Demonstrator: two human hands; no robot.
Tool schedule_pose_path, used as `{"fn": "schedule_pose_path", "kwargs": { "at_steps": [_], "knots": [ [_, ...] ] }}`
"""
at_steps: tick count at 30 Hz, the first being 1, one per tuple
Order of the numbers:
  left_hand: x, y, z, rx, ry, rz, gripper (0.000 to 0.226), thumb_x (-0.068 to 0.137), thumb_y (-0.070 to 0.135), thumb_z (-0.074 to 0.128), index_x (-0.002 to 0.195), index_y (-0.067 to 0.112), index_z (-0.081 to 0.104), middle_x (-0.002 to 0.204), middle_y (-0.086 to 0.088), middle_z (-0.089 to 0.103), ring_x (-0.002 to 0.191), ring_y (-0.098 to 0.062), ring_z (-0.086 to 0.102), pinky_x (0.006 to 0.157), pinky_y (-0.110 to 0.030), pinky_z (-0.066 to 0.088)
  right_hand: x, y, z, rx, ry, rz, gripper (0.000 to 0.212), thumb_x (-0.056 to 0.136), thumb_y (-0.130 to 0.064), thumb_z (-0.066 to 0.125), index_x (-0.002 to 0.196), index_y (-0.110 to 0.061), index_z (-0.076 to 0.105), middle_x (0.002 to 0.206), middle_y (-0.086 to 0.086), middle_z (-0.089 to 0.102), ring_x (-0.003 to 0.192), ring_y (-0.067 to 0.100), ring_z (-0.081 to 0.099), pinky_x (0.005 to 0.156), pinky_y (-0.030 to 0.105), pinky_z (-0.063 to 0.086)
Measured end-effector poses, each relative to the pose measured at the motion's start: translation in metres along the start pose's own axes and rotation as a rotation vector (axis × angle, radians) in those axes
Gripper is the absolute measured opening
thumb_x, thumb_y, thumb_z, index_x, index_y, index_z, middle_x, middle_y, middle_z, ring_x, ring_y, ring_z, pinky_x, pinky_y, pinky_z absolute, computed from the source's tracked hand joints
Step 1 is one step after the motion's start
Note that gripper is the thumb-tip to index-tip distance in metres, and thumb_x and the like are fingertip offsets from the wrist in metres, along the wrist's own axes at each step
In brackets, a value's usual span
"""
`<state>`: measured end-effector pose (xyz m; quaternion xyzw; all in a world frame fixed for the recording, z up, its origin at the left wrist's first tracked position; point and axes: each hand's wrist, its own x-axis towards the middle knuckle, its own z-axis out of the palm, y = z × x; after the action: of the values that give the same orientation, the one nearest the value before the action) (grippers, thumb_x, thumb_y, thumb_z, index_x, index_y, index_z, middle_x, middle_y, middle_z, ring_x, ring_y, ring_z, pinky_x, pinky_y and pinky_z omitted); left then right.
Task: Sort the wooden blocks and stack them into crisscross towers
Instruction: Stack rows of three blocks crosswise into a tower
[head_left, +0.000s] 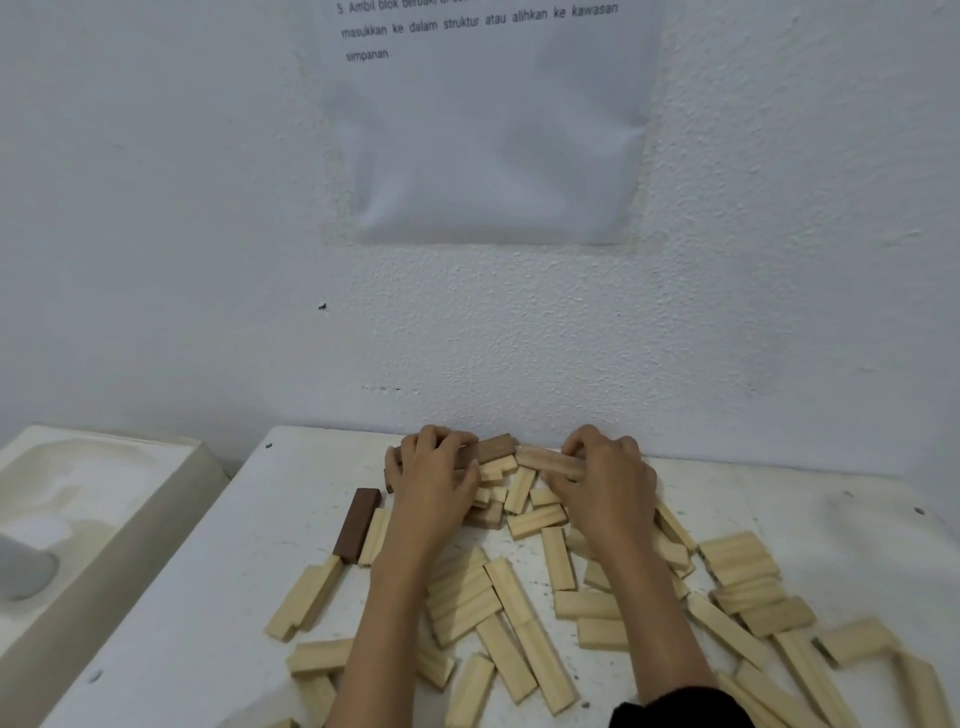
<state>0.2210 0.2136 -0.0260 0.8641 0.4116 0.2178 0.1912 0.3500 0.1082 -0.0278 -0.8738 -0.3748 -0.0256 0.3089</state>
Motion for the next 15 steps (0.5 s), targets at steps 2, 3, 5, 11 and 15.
{"fn": "schedule_pose_path", "kwargs": {
  "at_steps": [2,3,5,11,15],
  "knots": [
    [0.001,-0.002,-0.004,-0.013,0.057,-0.033,0.031,0.094,0.022,0.05,0.125,0.022,0.056,0.126,0.0,0.047,0.123,-0.021,0.038,0.112,-0.043,0.015,0.0,0.0,-0.001,0.056,0.053,-0.021,0.02,0.083,-0.025,0.067,0.1,-0.022,0.058,0.098,-0.003,0.065,0.099,0.019,0.052,0.081,0.035,0.039],
    [0.001,-0.003,-0.007,-0.017,0.097,-0.065,0.032,0.094,0.019,0.05,0.125,0.02,0.055,0.127,-0.002,0.049,0.122,-0.023,0.039,0.11,-0.046,0.019,0.001,-0.001,0.0,0.117,0.094,-0.033,0.021,0.083,-0.022,0.068,0.103,-0.021,0.06,0.099,-0.001,0.066,0.097,0.02,0.054,0.083,0.037,0.041],
    [0.002,-0.009,-0.015,-0.013,0.155,-0.156,0.033,0.094,0.017,0.049,0.127,0.019,0.054,0.129,-0.006,0.049,0.122,-0.027,0.04,0.108,-0.049,0.024,0.005,-0.006,0.001,0.252,0.14,-0.095,0.027,0.085,-0.02,0.067,0.111,-0.017,0.063,0.103,0.002,0.067,0.097,0.022,0.055,0.085,0.038,0.042],
    [0.0,-0.021,-0.027,0.088,-0.041,-0.385,0.041,0.099,0.03,0.041,0.138,0.018,0.042,0.14,-0.008,0.039,0.129,-0.029,0.032,0.108,-0.042,0.024,0.014,-0.035,0.02,0.347,-0.119,-0.421,0.03,0.093,-0.024,0.054,0.12,-0.011,0.058,0.113,0.003,0.059,0.106,0.011,0.044,0.08,0.018,0.029],
    [0.001,-0.018,-0.024,0.144,-0.099,-0.349,0.046,0.099,0.021,0.033,0.145,0.019,0.03,0.147,-0.005,0.031,0.134,-0.026,0.026,0.111,-0.044,0.019,0.012,-0.039,0.035,0.192,-0.255,-0.5,0.032,0.095,-0.024,0.05,0.126,-0.012,0.052,0.123,0.001,0.055,0.118,0.015,0.041,0.084,0.016,0.026]
  ]
}}
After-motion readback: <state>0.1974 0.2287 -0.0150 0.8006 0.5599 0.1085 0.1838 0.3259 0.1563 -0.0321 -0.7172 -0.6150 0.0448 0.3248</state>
